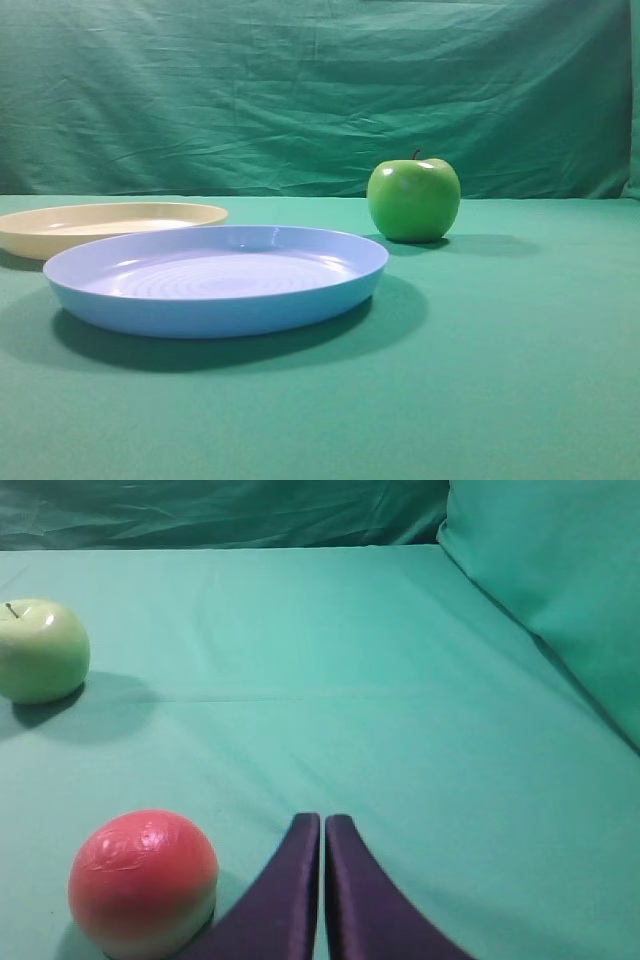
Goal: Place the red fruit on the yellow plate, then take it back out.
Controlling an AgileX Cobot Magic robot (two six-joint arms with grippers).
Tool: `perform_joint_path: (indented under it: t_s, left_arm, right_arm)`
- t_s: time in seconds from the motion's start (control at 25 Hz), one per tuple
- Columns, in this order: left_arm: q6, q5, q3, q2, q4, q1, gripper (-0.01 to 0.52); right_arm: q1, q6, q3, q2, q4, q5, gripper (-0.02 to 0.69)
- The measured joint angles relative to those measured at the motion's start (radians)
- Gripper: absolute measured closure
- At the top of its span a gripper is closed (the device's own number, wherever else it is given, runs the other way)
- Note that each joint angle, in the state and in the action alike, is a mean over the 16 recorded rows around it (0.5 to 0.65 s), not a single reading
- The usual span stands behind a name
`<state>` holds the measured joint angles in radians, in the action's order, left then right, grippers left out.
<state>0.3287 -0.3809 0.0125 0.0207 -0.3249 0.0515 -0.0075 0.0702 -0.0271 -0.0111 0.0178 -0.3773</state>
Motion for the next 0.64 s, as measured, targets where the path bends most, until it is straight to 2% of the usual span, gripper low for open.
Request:
perform_joint_path:
  t_s: [0.64]
  left_arm:
    - [0.000,0.000,0.000,0.000,0.000,0.000,0.514]
  right_arm:
    - [0.000,0.000,0.000,0.000,0.000,0.000,0.665]
